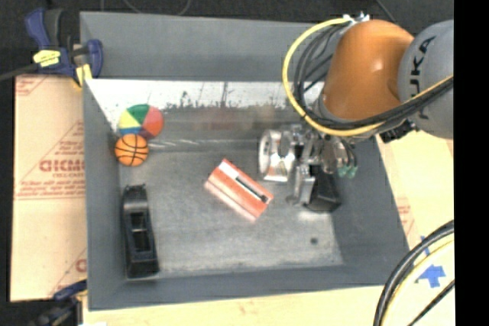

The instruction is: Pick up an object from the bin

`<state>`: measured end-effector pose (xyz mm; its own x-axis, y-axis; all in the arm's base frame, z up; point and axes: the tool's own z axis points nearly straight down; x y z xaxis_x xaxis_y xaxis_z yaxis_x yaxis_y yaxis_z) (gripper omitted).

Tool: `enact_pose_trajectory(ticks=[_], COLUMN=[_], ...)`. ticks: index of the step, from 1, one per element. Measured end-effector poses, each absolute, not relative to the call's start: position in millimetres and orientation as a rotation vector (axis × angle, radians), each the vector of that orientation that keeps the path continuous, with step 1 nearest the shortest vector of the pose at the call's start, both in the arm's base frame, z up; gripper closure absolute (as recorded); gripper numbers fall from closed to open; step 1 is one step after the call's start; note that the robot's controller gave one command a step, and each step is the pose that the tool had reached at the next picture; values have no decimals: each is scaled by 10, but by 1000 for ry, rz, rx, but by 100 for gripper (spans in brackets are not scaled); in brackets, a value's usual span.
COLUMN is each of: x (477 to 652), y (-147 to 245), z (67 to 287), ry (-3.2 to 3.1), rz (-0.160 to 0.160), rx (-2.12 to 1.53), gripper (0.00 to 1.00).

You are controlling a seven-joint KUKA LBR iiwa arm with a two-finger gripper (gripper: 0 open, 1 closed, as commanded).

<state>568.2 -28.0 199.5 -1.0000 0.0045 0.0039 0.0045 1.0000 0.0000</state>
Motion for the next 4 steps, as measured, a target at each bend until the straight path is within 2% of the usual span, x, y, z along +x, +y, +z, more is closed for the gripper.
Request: enact_pose_trajectory(ticks=[1, 2, 3, 4], x=[5697, 5705, 5730, 5815], y=[-281, 32, 90, 266], z=[2040, 1614, 1220, 985], ry=[-3145, -3149, -3143, -3118], rz=[1, 3, -3, 2], rx=[-6, 101, 76, 414], gripper=[0, 0, 0, 0])
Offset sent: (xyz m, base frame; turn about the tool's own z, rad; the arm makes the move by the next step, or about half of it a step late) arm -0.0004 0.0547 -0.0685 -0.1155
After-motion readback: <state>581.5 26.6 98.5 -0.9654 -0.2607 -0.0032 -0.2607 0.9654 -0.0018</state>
